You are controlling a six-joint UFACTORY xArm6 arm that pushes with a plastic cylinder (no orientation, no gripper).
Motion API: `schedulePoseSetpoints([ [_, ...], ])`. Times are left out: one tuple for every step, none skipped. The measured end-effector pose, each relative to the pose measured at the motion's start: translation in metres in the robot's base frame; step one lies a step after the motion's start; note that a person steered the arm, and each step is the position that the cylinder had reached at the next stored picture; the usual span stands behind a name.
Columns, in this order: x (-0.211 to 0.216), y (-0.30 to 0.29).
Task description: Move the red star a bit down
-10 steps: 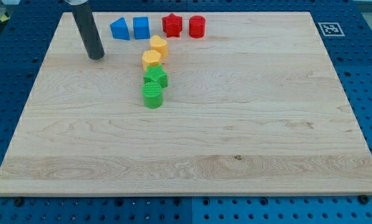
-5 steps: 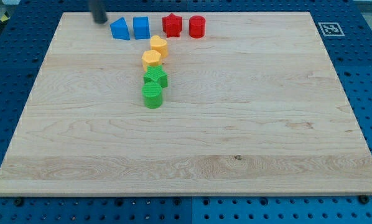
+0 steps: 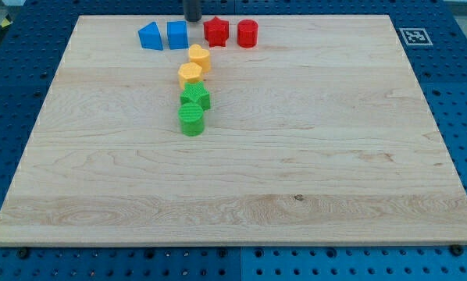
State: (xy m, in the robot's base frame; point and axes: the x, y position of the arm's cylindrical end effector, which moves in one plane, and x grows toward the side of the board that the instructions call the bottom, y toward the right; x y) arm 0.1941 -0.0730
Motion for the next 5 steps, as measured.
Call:
schedulePoseSetpoints([
  [0.012,0.006],
  [0.033,0.01],
  [0.047,0.019],
  [0.048,0.017],
  [0.052,-0.024],
])
